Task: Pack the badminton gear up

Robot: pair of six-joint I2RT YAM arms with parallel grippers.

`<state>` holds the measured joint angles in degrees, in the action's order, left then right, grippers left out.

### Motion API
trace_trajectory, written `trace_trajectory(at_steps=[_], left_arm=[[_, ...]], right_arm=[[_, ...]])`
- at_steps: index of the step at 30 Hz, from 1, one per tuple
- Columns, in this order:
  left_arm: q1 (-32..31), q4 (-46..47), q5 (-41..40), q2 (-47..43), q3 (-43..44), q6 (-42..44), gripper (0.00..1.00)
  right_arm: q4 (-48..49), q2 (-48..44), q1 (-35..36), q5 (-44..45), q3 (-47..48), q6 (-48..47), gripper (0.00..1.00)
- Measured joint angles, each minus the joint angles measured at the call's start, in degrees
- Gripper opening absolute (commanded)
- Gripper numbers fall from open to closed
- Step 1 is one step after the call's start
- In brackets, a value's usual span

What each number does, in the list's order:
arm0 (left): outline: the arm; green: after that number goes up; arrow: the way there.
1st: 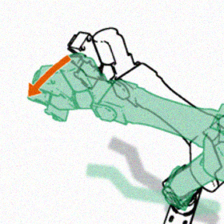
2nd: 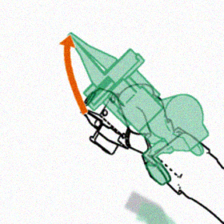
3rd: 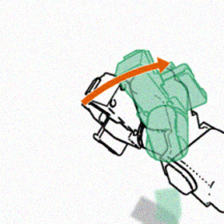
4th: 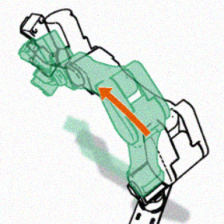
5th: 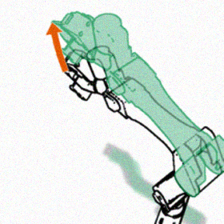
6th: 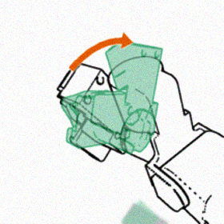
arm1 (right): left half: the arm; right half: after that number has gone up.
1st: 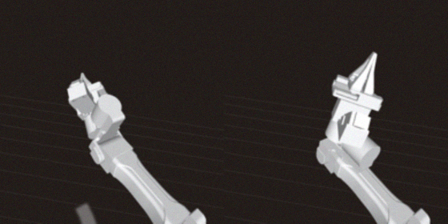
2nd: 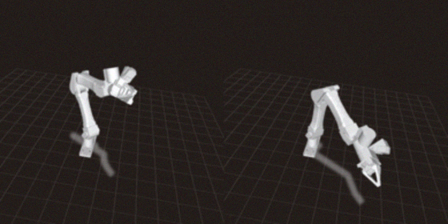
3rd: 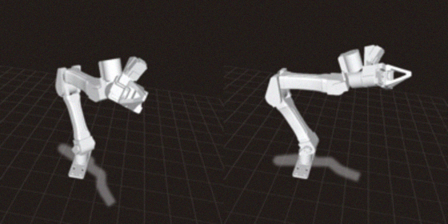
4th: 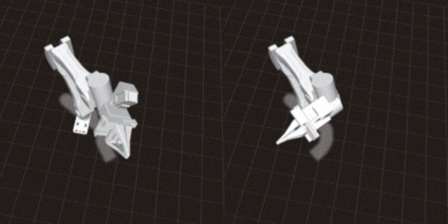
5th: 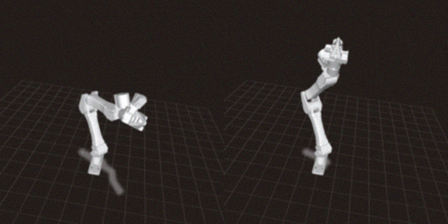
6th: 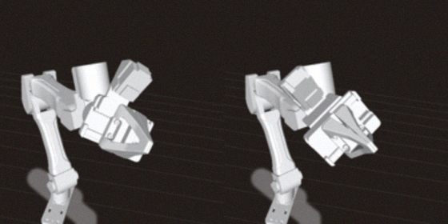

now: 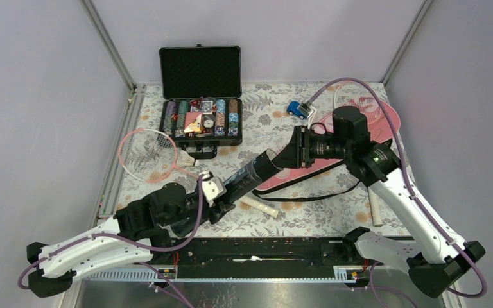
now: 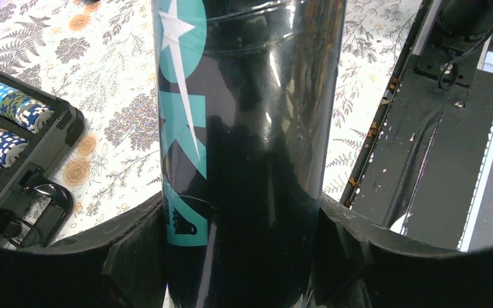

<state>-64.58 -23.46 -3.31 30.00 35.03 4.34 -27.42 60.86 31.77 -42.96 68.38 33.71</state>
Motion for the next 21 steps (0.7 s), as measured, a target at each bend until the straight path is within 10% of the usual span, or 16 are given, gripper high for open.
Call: trace_trajectory(at_steps=[9,21], left_arm=[[-0.11,0.92,-2.97,-2.29,0.63,-4.92,0.36],[-0.11,4.63,-5.07,5.86,10.14,-16.20,0.38]], right_arm=[[-0.13,-9.46,0.17,8.48,3.96,0.63,0.97],[13.75,-22.29,0.24,16.39,-2.36,2.43,1.00]])
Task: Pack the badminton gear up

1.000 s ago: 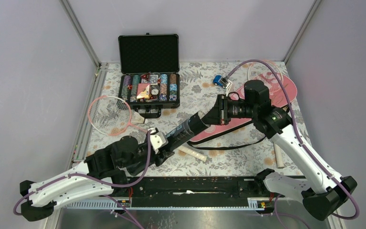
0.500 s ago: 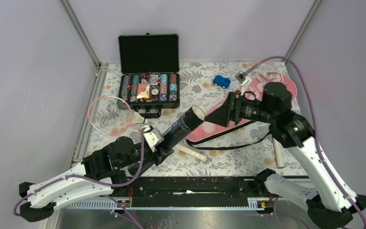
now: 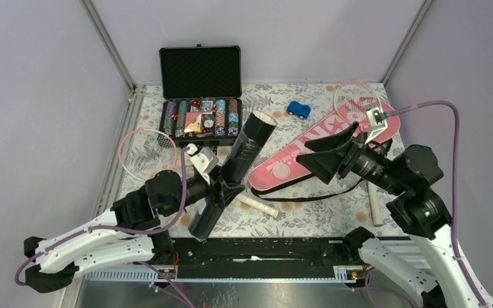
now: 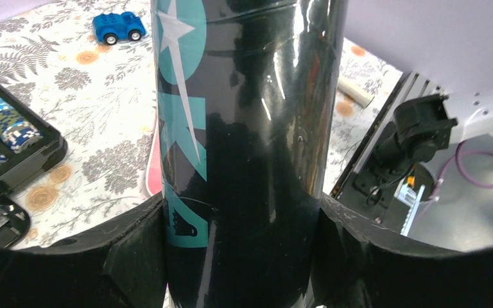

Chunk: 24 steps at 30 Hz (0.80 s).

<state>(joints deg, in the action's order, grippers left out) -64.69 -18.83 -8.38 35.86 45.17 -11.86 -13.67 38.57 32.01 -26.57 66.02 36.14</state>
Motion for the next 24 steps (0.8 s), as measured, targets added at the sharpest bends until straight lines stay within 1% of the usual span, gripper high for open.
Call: trace_trajectory(at_steps=[5,9,11,14,17,22,24], left_arm=[[0.00,3.96,0.00,2.97,1.09,-3.10,0.38],[0.00,8.98,0.09,2.91,0.52,-4.90,0.38],[0.00,11.76,0.28,2.60,-0.04,-5.73,0.38],[0.00,14.78,0.74,2.56,-0.57,-6.80,0.38],[0.00,16.79,1.84,3.17,-0.68,-7.50,0.38],[0.00,18.29,2.60,5.44,-0.68,-8.00,0.39],[0.00,18.43,2.60,6.08,-0.68,-8.17,0.40]], right_arm=[[6.58,1.42,0.00,-0.59,-5.09,5.18,1.00],[13.16,2.54,0.31,-0.59,-11.06,9.44,1.00],[14.95,3.45,0.63,-0.48,-12.48,10.56,1.00],[18.93,5.51,1.66,-0.48,-13.35,12.35,1.00],[23.30,7.61,4.39,-0.46,-13.55,13.25,1.00],[25.81,9.92,9.14,0.72,-13.35,12.61,1.00],[26.51,10.71,10.38,1.92,-13.35,12.50,0.97]])
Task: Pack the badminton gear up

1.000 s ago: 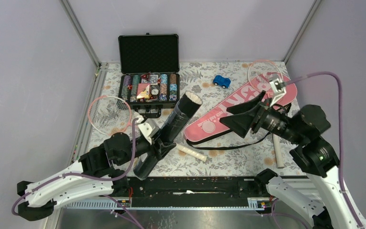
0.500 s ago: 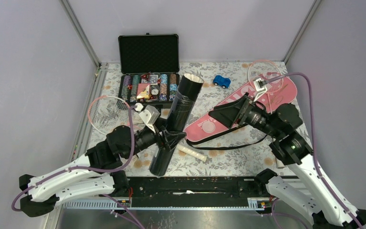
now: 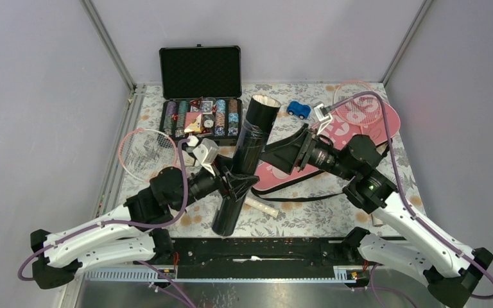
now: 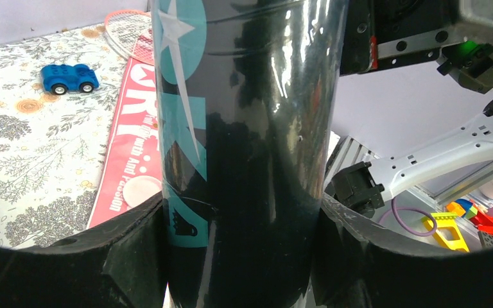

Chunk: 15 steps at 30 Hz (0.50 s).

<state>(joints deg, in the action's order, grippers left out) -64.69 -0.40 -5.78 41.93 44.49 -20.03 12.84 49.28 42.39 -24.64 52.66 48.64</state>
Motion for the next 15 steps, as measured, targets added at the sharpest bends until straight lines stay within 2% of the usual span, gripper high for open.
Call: trace_trajectory(at_steps=[2,11,15], left_arm=[[0.00,0.15,0.00,0.28,0.00,-0.22,0.41],[0.00,0.74,0.48,0.81,0.00,-0.61,0.47],[0.02,0.98,0.28,0.90,0.00,-0.85,0.51]], right_arm=[[0.17,1.22,1.42,1.22,0.17,-0.07,0.92],[1.07,8.96,6.97,2.91,1.05,-0.20,0.86],[2.29,9.64,7.82,4.46,1.05,0.07,0.76]])
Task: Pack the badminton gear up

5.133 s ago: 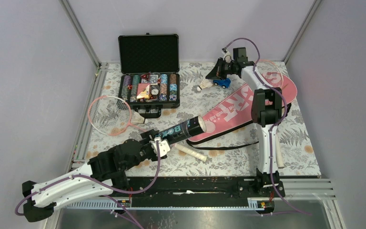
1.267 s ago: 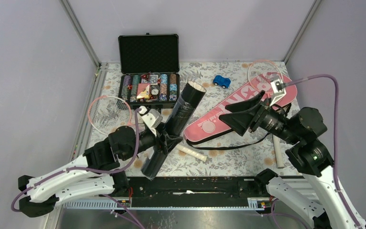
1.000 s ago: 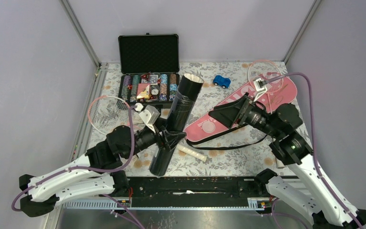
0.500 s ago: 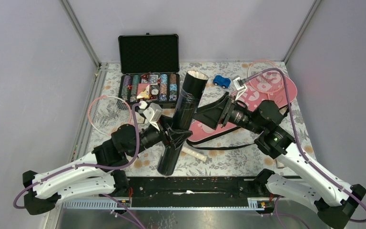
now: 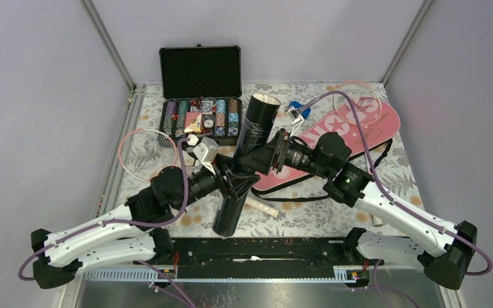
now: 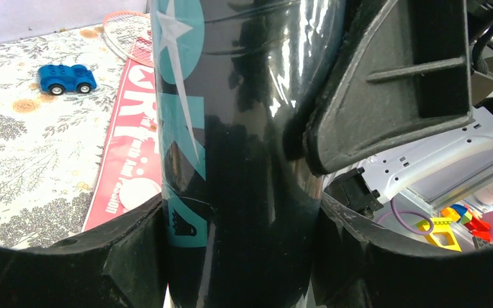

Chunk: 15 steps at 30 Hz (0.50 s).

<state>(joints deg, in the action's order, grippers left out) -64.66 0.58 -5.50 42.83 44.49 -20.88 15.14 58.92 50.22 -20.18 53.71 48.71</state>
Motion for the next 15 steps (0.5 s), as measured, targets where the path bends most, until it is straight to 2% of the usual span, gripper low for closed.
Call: trace_trajectory(at_steps=[3,6,9,15], left_arm=[[0.07,-0.02,-0.52,-0.15,-0.02,-0.35,0.57],[0.09,-0.22,-0.66,-0.44,-0.44,-0.48,0.81],[0.09,-0.48,0.00,-0.87,-0.98,-0.68,0.98],[0.02,-0.87,0.96,-2.56,-1.14,-0.85,0.99]], right_arm=[[1.16,0.17,0.07,0.44,-0.46,0.09,0.70],[2.62,0.04,0.26,1.03,-1.68,0.42,0.69],[3.08,-0.61,0.55,1.77,-3.15,0.61,0.68],[3.17,-3.10,0.59,4.11,-4.92,0.17,0.63]])
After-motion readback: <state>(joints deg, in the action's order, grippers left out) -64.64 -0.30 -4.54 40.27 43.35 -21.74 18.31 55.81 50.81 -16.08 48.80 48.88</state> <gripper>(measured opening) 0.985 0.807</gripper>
